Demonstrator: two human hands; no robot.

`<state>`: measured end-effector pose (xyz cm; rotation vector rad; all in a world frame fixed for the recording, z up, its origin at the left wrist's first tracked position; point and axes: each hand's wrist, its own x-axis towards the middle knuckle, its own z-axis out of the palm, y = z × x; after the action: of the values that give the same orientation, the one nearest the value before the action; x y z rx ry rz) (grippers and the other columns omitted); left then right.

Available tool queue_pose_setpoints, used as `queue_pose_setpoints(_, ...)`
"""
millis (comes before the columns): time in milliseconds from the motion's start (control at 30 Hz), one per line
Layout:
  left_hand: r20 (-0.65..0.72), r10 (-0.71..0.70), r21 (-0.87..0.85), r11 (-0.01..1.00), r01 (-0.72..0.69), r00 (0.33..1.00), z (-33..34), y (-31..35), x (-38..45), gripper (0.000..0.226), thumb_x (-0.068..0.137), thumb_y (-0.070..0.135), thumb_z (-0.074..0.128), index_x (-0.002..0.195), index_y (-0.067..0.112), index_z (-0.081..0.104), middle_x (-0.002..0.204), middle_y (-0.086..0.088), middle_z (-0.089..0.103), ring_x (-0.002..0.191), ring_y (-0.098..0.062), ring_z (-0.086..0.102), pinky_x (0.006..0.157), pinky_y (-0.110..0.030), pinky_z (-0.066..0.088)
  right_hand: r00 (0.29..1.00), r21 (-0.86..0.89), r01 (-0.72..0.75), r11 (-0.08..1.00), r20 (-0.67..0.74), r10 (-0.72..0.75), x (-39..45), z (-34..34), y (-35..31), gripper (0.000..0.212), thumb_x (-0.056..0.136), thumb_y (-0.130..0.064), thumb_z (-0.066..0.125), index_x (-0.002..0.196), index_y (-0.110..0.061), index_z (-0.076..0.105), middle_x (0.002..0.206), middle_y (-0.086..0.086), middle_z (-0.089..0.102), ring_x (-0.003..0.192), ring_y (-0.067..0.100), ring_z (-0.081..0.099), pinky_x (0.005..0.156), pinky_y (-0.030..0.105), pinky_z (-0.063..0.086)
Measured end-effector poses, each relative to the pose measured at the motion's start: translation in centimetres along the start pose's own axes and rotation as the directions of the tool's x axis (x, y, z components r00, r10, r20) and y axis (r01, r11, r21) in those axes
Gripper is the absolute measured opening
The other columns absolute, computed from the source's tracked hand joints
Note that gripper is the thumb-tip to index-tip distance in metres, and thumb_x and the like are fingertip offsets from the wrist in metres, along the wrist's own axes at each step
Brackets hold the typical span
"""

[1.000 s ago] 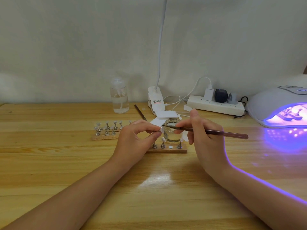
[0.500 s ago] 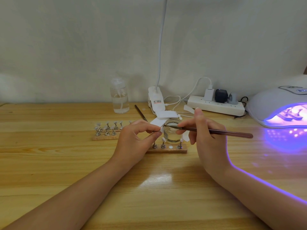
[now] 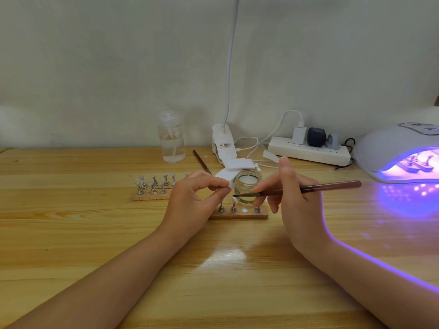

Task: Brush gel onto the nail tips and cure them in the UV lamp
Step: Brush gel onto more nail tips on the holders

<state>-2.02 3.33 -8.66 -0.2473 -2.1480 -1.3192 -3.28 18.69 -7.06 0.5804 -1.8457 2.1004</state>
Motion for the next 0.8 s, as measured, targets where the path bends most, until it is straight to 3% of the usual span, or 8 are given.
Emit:
queue_pose_setpoints(233, 0.008, -0.015, 0.000, 1.000, 0.015, 1.000, -0.01, 0.04, 0.05, 0.014, 0.072, 0.008, 0.073, 0.081, 0.019, 0.071, 0.076, 0.004, 0.066, 0.074, -0.003, 0.059, 0.074, -0.011, 0.043, 0.999, -0.037, -0.033, 0.999, -0.027, 0.032, 0.00, 0.20, -0.04, 0.044, 0.083, -0.044, 0.041, 0.064, -0.015, 0.069, 0.056, 0.000, 0.066, 0.041, 0.006, 0.045, 0.043, 0.014, 0.039)
queue_pose_setpoints(500, -0.018, -0.021, 0.008, 1.000, 0.021, 1.000, -0.06, 0.05, 0.05, 0.020, 0.075, 0.004, 0.071, 0.082, 0.023, 0.070, 0.074, 0.007, 0.066, 0.076, 0.001, 0.058, 0.074, -0.008, 0.041, 0.994, -0.010, 0.038, 0.999, 0.098, -0.037, -0.76, 0.50, -0.15, 0.047, 0.089, -0.039, 0.041, 0.060, -0.014, 0.069, 0.053, 0.005, 0.064, 0.040, 0.005, 0.047, 0.043, 0.019, 0.037)
queue_pose_setpoints(700, -0.009, -0.023, -0.018, 1.000, 0.023, 1.000, -0.05, 0.31, -0.01, 0.027, 0.077, 0.006, 0.069, 0.080, 0.032, 0.067, 0.084, 0.008, 0.063, 0.080, 0.009, 0.054, 0.073, -0.003, 0.038, 0.997, -0.040, 0.080, 0.996, -0.001, -0.080, -0.10, -0.14, -0.20, 0.042, 0.085, -0.037, 0.040, 0.066, -0.012, 0.069, 0.060, 0.003, 0.066, 0.045, 0.013, 0.044, 0.046, 0.016, 0.039)
queue_pose_setpoints(800, 0.014, -0.013, -0.009, 1.000, 0.014, 1.000, -0.02, 0.31, -0.04, 0.020, 0.079, 0.006, 0.067, 0.086, 0.025, 0.069, 0.081, 0.009, 0.063, 0.080, 0.006, 0.056, 0.074, -0.004, 0.039, 0.996, -0.056, 0.087, 0.995, 0.008, -0.087, 0.03, -0.32, 0.01, 0.041, 0.084, -0.037, 0.040, 0.067, -0.014, 0.069, 0.061, 0.000, 0.066, 0.046, 0.012, 0.044, 0.046, 0.016, 0.040)
